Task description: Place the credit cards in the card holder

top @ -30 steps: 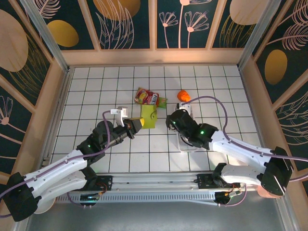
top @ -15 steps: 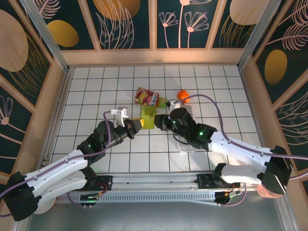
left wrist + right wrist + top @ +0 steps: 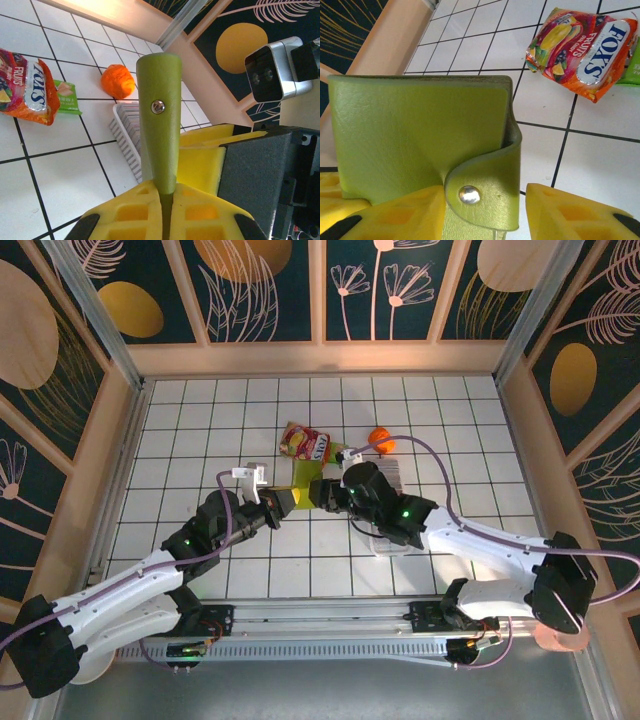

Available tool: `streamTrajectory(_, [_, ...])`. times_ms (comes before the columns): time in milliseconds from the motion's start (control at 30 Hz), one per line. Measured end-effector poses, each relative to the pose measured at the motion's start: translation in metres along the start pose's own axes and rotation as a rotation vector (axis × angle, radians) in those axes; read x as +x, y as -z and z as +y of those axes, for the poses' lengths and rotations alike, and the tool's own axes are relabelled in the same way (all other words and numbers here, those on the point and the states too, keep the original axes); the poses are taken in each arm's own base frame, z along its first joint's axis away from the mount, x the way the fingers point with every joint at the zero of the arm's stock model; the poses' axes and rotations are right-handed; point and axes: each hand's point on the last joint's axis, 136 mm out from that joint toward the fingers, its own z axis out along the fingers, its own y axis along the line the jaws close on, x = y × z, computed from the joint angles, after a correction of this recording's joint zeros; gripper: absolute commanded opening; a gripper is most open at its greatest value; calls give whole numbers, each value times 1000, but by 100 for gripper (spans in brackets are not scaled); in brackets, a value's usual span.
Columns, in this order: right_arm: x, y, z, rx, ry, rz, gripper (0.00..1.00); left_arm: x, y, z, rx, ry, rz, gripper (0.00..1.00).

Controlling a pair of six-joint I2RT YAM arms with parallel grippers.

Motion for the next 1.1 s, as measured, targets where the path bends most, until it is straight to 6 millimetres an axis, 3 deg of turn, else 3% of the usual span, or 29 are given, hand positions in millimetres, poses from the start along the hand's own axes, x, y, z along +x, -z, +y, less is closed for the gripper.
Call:
streamTrajectory(233, [6, -10, -2, 6, 1, 20, 54, 3, 0, 4, -15, 1, 12, 0])
streamTrajectory(400, [9, -13, -3, 9, -3, 26, 37, 6, 2, 9, -33, 2, 15, 0])
streamTrajectory(633, [10, -19, 0, 16, -6, 31, 27, 7, 3, 12, -51, 2, 15, 0])
streamTrajectory(733, [11, -20, 0, 18, -10, 36, 18, 9, 3, 14, -57, 2, 20, 0])
streamTrajectory(1000, [11, -23, -2, 33, -19, 35, 9, 9, 3, 16, -69, 2, 18, 0])
streamTrajectory(1100, [12, -23, -2, 34, -21, 36, 12, 9, 3, 17, -72, 2, 22, 0])
